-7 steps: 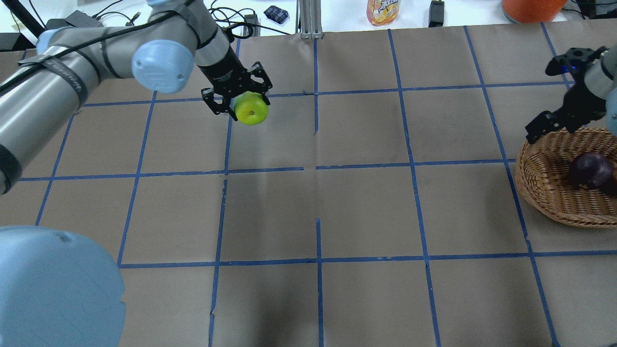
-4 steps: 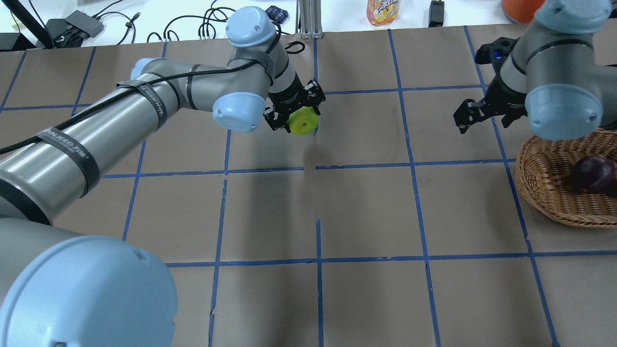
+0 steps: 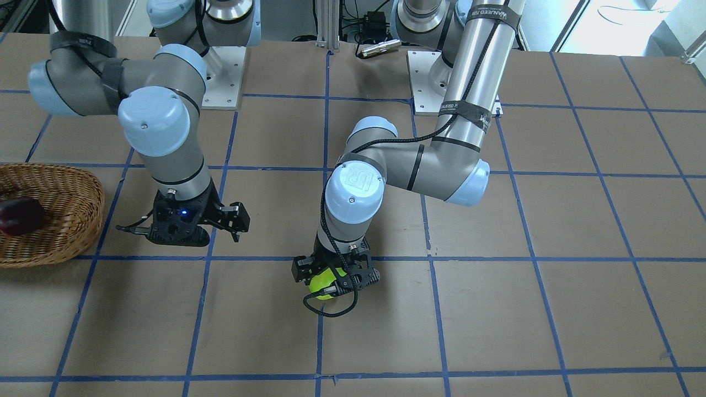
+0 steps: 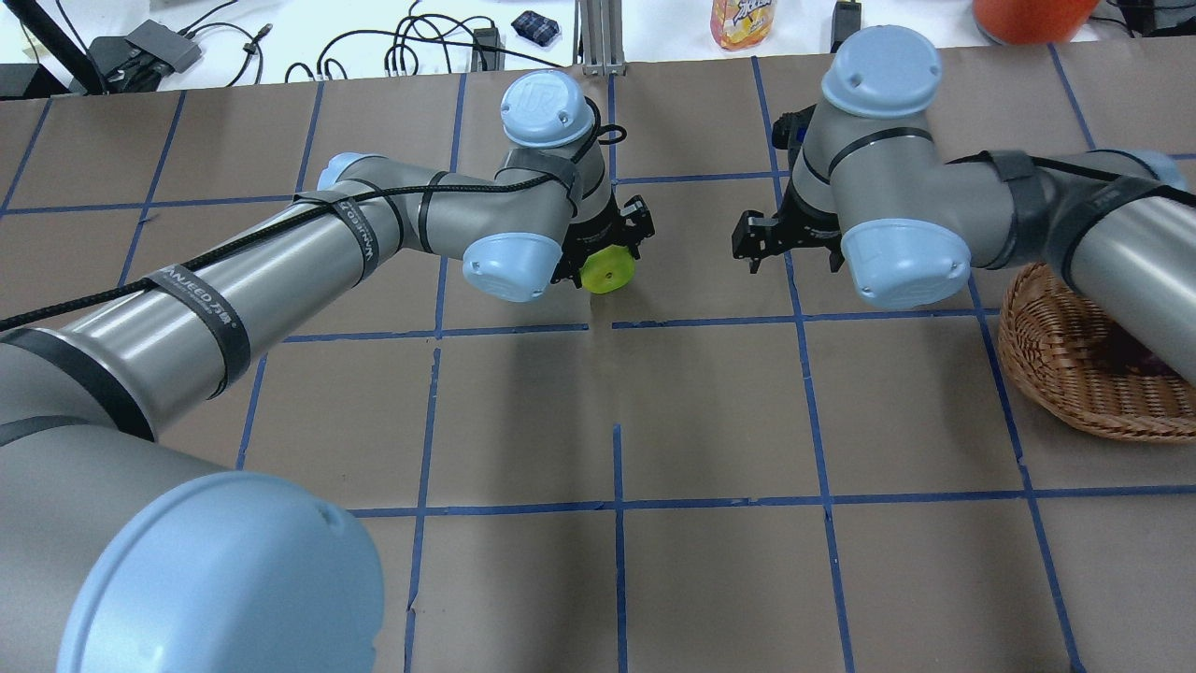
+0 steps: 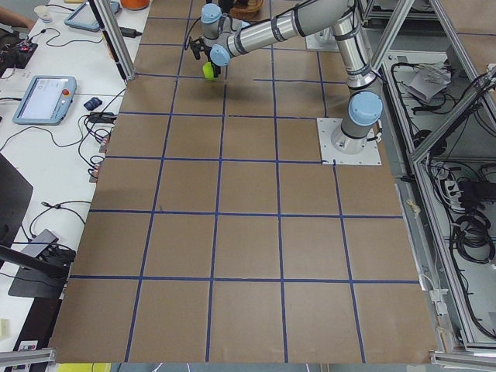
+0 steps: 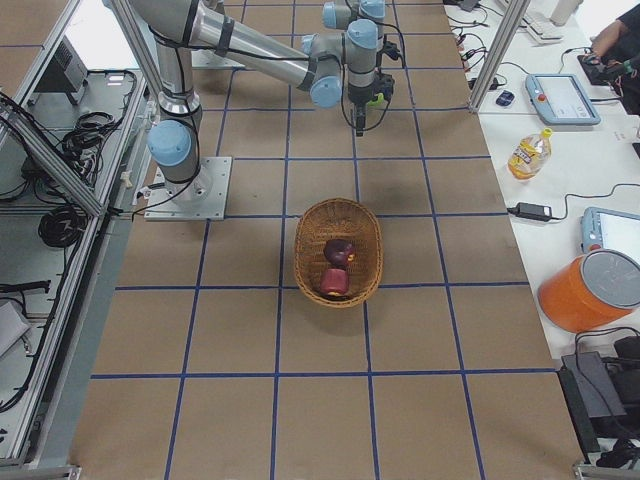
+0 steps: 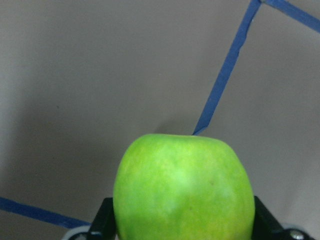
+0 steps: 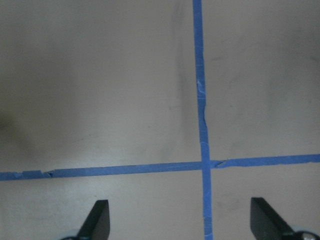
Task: Put all apples into basket
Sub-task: 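Place the green apple at the table center with the left gripper while the right returns, then grasp the green apple with the right gripper while the left gripper withdraws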
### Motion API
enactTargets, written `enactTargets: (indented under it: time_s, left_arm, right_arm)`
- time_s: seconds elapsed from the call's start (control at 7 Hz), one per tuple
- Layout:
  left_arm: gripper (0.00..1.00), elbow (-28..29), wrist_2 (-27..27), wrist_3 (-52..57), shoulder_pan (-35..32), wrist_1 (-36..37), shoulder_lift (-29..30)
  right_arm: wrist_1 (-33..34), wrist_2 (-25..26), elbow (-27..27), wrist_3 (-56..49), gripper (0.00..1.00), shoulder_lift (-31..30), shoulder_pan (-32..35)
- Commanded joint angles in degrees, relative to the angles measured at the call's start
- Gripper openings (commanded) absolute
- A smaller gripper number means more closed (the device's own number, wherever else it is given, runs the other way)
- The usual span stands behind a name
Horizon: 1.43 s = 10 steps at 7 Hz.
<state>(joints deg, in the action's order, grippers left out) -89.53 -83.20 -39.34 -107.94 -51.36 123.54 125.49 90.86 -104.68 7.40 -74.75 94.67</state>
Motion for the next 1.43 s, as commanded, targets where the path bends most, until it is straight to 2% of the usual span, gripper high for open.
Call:
enactTargets:
  time_s: [0.0,0.14,0.29,0.43,0.57,0.86,1.0,1.14,1.29]
  left_arm:
    - [1.00,-1.79,5.03,7.39,3.23,-0.75,-3.90]
    - [1.00,-1.97,4.98,17.88,7.96,-1.10,-7.23]
    - [0.85,-1.62,5.50,23.90,12.01,-4.24,-11.18]
    - [0.20,-0.05,4.81,31.61,15.10,-17.67,-16.87]
    - [0.00,2.58,2.89,34.56,18.52,-29.81,-21.72]
    - [0.00,7.50,-2.64,43.08,24.07,-45.42,-28.15]
    - [0.00,9.44,-5.11,43.81,25.83,-50.89,-30.44]
    - [0.00,10.15,-8.00,43.82,26.20,-53.03,-31.68]
    - [0.00,10.34,-7.86,42.52,25.59,-54.09,-32.39]
  right_arm:
    - [1.43,0.28,3.05,2.01,1.00,2.58,2.44]
    - [1.17,-0.15,5.08,2.01,1.00,3.81,3.06]
    - [1.34,-0.24,6.14,2.18,1.00,4.78,4.45]
    - [1.43,-0.68,7.89,4.53,1.00,6.09,5.51]
    - [1.78,-2.94,11.13,7.17,1.00,8.37,8.05]
    - [2.30,-3.05,15.54,11.38,1.00,14.43,13.06]
    - [4.66,-3.06,15.91,13.15,1.00,16.11,14.73]
    - [5.20,-3.06,15.91,13.08,0.98,17.34,15.71]
    - [5.90,-2.97,15.48,12.91,0.97,18.31,15.89]
